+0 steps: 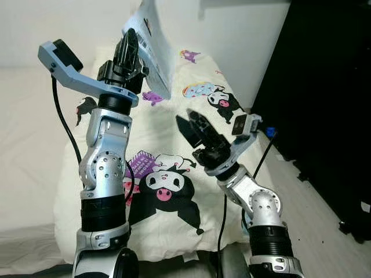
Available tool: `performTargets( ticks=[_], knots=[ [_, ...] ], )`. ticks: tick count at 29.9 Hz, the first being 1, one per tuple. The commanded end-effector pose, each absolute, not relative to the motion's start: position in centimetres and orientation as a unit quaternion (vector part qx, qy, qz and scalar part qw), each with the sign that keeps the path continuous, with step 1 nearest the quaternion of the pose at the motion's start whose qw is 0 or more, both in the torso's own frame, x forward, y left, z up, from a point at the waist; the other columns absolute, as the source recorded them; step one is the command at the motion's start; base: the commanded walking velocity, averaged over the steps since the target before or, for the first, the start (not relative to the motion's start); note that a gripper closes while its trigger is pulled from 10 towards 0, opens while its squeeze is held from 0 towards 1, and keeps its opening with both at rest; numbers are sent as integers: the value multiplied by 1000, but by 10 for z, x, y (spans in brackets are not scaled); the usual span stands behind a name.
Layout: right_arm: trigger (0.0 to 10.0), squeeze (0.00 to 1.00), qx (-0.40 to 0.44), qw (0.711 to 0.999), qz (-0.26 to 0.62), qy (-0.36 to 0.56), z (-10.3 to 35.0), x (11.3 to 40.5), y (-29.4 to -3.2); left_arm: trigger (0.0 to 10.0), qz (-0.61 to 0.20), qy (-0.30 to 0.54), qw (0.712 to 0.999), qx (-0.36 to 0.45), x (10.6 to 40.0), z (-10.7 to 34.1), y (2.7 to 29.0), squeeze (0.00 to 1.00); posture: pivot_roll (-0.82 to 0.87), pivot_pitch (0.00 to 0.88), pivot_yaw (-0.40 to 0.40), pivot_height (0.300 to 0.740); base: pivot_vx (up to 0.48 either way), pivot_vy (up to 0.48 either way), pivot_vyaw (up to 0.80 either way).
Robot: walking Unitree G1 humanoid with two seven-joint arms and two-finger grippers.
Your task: Clean up the room
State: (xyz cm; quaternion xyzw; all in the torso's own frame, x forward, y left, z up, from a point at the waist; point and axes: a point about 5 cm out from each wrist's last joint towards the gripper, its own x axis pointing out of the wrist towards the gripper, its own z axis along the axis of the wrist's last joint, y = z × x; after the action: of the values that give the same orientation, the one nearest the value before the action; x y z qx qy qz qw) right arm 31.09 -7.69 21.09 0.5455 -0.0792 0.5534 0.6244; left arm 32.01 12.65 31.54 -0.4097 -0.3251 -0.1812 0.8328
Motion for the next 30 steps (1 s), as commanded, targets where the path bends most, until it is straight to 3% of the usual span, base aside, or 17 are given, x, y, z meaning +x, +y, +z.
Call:
performTargets(
  ticks=[1, 6, 14, 22, 25, 30],
  knots=[
    [10000, 0, 552, 616, 556, -85, 215, 311, -76, 10000, -198, -314, 815, -444, 317, 311, 108, 0, -58, 62, -28, 520, 0, 0, 0],
    [10000, 0, 572, 619, 532, -76, 214, 321, -74, 10000, -205, -310, 811, -451, 315, 307, 101, 0, -52, 63, -34, 520, 0, 0, 0],
    [10000, 0, 633, 599, 490, -20, 196, 336, -56, 10000, -213, -312, 799, -468, 312, 306, 92, 0, -35, 65, -39, 520, 0, 0, 0],
    [10000, 0, 636, 580, 507, -41, 213, 342, -53, 10000, -229, -310, 782, -490, 306, 306, 85, 0, -29, 68, -42, 520, 0, 0, 0],
    [10000, 0, 631, 554, 540, -59, 227, 339, -53, 10000, -239, -300, 781, -493, 305, 300, 81, 0, -24, 70, -42, 520, 0, 0, 0],
    [10000, 0, 623, 540, 562, -69, 232, 336, -55, 10000, -239, -294, 782, -495, 306, 296, 81, 0, -24, 70, -40, 520, 0, 0, 0]
  ],
)
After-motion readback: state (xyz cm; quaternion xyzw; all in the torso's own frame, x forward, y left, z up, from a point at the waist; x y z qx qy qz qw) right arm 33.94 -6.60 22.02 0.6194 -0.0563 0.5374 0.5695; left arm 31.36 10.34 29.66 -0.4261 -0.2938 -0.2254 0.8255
